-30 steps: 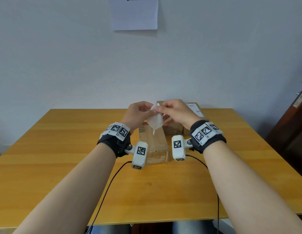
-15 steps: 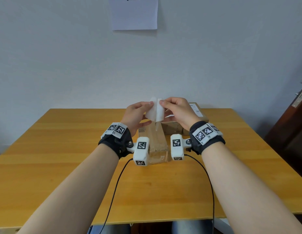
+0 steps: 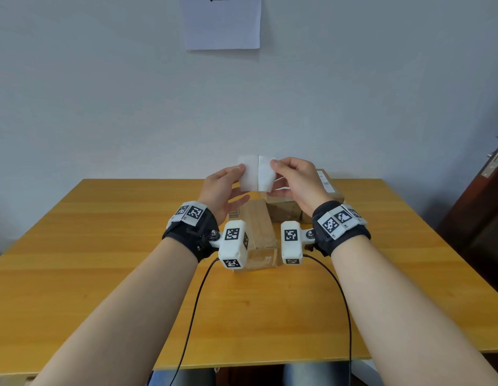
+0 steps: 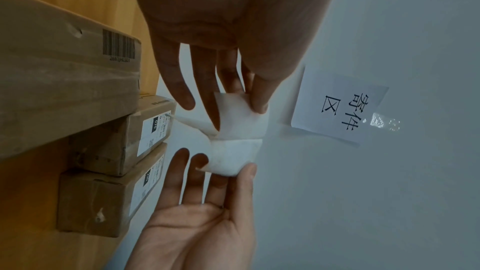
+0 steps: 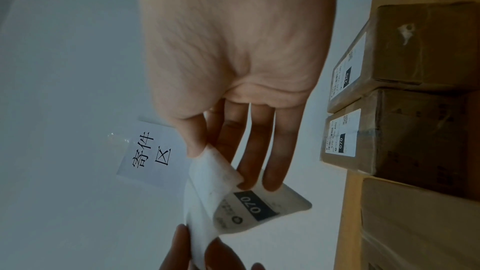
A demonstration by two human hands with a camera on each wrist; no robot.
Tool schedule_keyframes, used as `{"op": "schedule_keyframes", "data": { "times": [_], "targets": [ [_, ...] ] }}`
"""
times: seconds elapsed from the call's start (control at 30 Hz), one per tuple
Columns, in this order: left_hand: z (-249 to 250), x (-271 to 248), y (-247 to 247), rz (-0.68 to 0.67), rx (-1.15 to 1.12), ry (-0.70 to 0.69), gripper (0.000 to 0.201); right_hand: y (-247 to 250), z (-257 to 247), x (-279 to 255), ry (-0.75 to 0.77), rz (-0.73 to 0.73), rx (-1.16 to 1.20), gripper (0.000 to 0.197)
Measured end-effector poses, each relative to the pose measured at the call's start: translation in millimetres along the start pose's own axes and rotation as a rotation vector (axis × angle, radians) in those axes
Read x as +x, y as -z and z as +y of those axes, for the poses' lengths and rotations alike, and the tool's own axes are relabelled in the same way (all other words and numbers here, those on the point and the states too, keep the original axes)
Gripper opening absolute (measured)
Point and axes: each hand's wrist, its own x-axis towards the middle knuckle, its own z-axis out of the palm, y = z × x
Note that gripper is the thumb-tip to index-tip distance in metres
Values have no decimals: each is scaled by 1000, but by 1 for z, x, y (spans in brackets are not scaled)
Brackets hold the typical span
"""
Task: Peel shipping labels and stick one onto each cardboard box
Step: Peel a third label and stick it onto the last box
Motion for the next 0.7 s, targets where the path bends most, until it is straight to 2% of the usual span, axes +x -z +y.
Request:
{"op": "schedule_keyframes", "data": {
  "times": [0.2, 0.33, 0.7],
  "targets": [
    [-1, 1, 1, 55, -42, 19, 14, 1, -1, 0, 9, 51, 10, 21],
    [-1, 1, 2, 87, -58, 33, 19, 1, 1, 1, 2, 75, 24, 27],
    [3, -1, 6, 173, -103, 109, 26, 3, 3, 2, 18, 126, 40, 26]
  ]
}}
